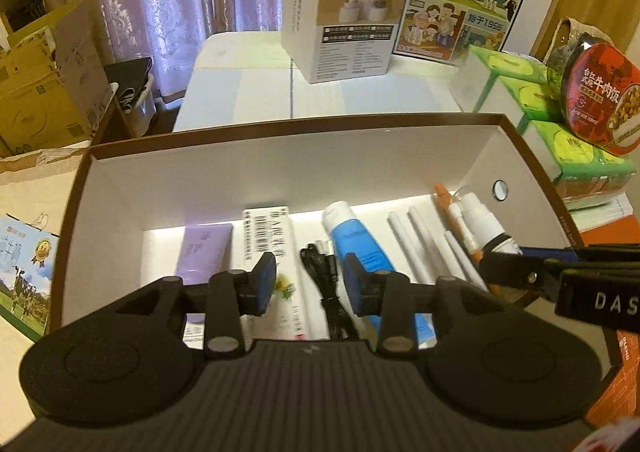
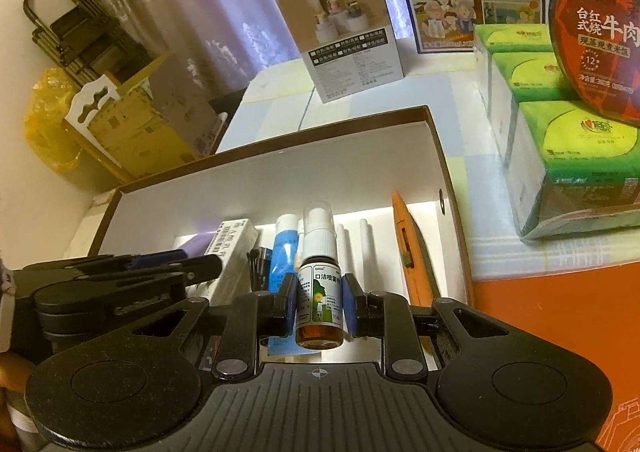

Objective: Organize rigid objects
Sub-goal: 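Carry the cable with the left gripper while the right gripper carries the spray bottle into the box, then open the left gripper releasing the cable while the right gripper releases the spray bottle inside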

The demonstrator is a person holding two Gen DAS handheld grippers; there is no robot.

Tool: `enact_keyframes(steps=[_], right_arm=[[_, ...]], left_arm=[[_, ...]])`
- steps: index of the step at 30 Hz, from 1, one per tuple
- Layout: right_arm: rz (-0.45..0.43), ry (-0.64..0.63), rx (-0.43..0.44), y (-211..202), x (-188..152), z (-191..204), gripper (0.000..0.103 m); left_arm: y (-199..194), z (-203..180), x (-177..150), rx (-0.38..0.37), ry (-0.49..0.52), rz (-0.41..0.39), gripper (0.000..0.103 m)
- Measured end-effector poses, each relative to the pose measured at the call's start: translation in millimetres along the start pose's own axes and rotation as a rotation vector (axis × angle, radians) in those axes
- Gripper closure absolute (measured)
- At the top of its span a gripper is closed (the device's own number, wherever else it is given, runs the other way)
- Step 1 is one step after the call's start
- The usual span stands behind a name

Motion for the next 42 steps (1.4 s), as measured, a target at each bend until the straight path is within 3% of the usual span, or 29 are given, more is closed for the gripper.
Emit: enact_keyframes(steps=[5, 9, 12, 19, 29, 42], right_arm=[[0.002, -0.002, 0.000, 8.8, 2.9, 4.6, 0.083], [-0.074, -0.003, 0.034, 10.9, 9.5, 10.5, 0.083], [-0.081, 0.005, 0.030, 13.8, 11.3, 11.4, 0.081], [-0.059, 0.069, 0.032, 7.8, 8.0, -0.7, 0.061], [-0.069, 0.038, 0.014, -11.1, -5.9, -0.8, 0.047], [-0.110, 0.023, -0.009, -44.7, -22.6, 3.0, 0.039]], left_arm=[[-4.1, 11.3, -4.1, 0.005, -0.016, -0.001, 0.062], [-8.2, 19.0, -8.1, 0.011, -0.022, -0.009, 0.052], [-12.5, 22.8, -11.9, 0.010, -0.028, -0.012, 0.051], [-25.0, 26.1, -17.9, 0.014, -0.030, -0.037, 0.040], [-40.3, 20.4, -20.8, 0.014, -0.023, -0.071, 0.038], [-70.7, 4.2, -28.8, 0.017, 0.009, -0.138, 0.032]])
Point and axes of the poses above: each gripper's, at about its wrist camera, not at the fingertips, and y roughly the way its jaws point, z to its left, x to its top, the point moved 5 cm from there along y, roughly the way its jaws point, and after that the axes turned 6 degrees about y, right-handed, at the moved point
